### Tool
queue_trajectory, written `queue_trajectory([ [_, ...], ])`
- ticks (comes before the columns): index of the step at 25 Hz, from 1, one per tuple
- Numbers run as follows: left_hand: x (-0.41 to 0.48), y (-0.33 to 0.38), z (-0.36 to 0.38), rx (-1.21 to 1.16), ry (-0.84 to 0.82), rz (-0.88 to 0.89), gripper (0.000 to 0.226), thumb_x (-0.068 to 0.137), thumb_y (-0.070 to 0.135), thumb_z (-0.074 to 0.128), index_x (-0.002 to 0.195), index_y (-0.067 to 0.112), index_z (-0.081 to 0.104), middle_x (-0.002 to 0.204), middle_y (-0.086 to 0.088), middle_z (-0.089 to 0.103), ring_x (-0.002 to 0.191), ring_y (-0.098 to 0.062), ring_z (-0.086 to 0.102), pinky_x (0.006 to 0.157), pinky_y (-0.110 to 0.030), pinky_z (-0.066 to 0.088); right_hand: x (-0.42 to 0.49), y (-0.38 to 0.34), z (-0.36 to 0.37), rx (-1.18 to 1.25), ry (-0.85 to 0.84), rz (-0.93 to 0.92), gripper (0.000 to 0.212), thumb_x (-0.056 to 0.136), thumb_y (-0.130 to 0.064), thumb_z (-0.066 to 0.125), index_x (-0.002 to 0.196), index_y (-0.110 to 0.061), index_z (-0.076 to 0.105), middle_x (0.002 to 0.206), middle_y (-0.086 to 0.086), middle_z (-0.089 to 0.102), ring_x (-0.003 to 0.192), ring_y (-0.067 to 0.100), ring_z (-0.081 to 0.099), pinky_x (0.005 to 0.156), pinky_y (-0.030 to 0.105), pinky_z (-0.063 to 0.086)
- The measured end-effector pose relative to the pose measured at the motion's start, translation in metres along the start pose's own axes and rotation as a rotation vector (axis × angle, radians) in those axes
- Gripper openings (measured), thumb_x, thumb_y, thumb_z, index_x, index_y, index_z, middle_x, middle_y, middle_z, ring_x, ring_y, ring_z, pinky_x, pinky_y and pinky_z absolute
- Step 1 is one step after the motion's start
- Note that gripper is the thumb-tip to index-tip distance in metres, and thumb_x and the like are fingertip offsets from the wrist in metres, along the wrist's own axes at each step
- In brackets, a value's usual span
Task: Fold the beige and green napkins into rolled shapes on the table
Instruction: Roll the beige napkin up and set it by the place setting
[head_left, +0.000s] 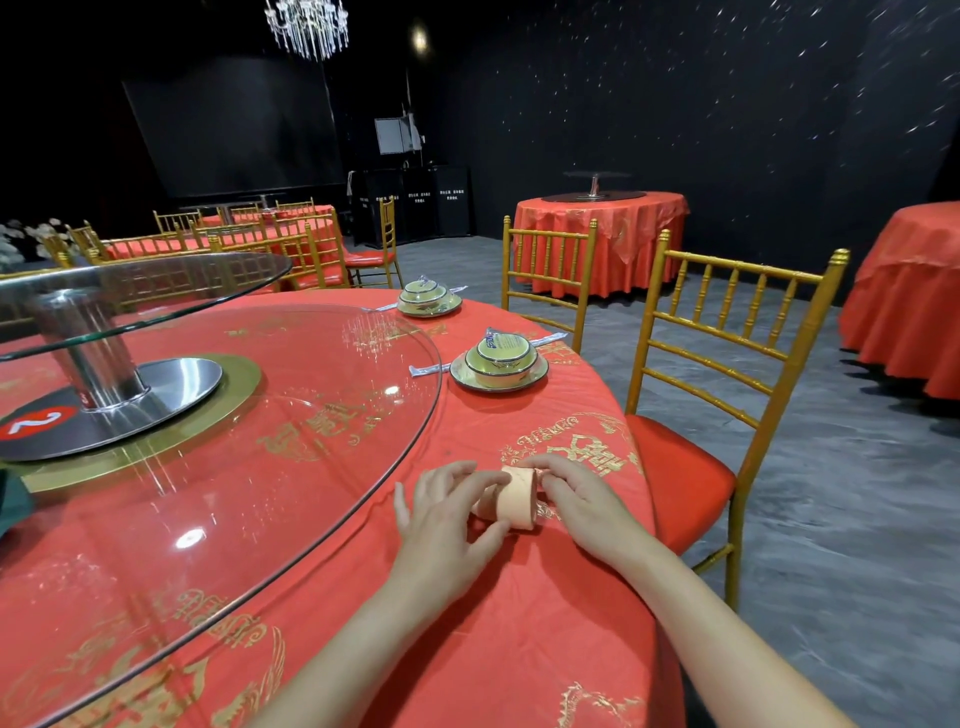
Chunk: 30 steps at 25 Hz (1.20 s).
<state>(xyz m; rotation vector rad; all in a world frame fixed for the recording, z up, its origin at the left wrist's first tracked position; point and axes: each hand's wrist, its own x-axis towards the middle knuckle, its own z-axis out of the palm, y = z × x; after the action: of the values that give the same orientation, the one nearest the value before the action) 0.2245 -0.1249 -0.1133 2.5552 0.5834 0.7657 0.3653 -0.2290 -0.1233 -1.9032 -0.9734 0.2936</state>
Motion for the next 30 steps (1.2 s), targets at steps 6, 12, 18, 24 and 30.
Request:
queue_trajectory([
  [6, 0.026, 0.009, 0.002, -0.041, -0.124, -0.125, 0.044, 0.082, 0.034, 0.063, 0.12, 0.051, 0.049, 0.133, 0.012, 0.036, 0.132, -0.012, 0.023, 0.113, -0.052, 0.0, -0.011, 0.002, -0.003, -0.021, 0.023, -0.07, 0.067, 0.081, -0.01, 0.038, 0.109, -0.071, 0.04, 0.116, -0.012, 0.049, 0.104, 0.01, 0.052, 0.097, 0.04, 0.043],
  [12, 0.049, 0.005, 0.003, 0.037, -0.27, -0.142, 0.058, 0.077, 0.034, 0.065, 0.126, 0.053, 0.042, 0.143, 0.005, 0.029, 0.135, -0.02, 0.02, 0.112, -0.056, 0.005, -0.009, 0.001, -0.003, -0.055, 0.003, -0.062, 0.072, 0.074, -0.005, 0.047, 0.121, -0.058, 0.042, 0.115, -0.019, 0.045, 0.094, 0.004, 0.053, 0.096, 0.038, 0.044],
  [18, 0.068, 0.003, 0.006, 0.122, -0.291, 0.001, 0.059, 0.07, 0.035, 0.069, 0.123, 0.04, 0.046, 0.125, 0.017, 0.05, 0.13, -0.009, 0.031, 0.108, -0.059, -0.01, -0.009, 0.001, -0.003, -0.095, 0.013, -0.02, 0.083, 0.08, -0.003, 0.046, 0.141, -0.052, 0.018, 0.122, -0.019, 0.043, 0.101, 0.004, 0.052, 0.095, 0.033, 0.044],
  [24, 0.062, 0.002, 0.004, -0.167, -0.265, -0.119, 0.042, 0.063, 0.04, 0.069, 0.1, 0.036, 0.05, 0.078, 0.01, 0.071, 0.06, 0.006, 0.061, 0.112, -0.05, 0.001, -0.004, 0.007, -0.002, -0.014, 0.08, 0.037, 0.077, 0.082, -0.003, 0.041, 0.146, -0.04, 0.018, 0.119, -0.016, 0.048, 0.103, 0.007, 0.055, 0.093, 0.04, 0.047],
  [30, 0.009, 0.016, -0.046, -0.604, -0.181, -0.274, 0.049, 0.048, 0.039, 0.069, 0.095, 0.027, 0.061, 0.083, 0.008, 0.065, 0.071, -0.007, 0.058, 0.07, -0.022, 0.049, -0.005, 0.004, -0.003, -0.055, 0.075, 0.036, 0.062, 0.083, -0.004, 0.046, 0.14, -0.026, 0.038, 0.108, -0.008, 0.054, 0.102, 0.012, 0.057, 0.092, 0.037, 0.047],
])
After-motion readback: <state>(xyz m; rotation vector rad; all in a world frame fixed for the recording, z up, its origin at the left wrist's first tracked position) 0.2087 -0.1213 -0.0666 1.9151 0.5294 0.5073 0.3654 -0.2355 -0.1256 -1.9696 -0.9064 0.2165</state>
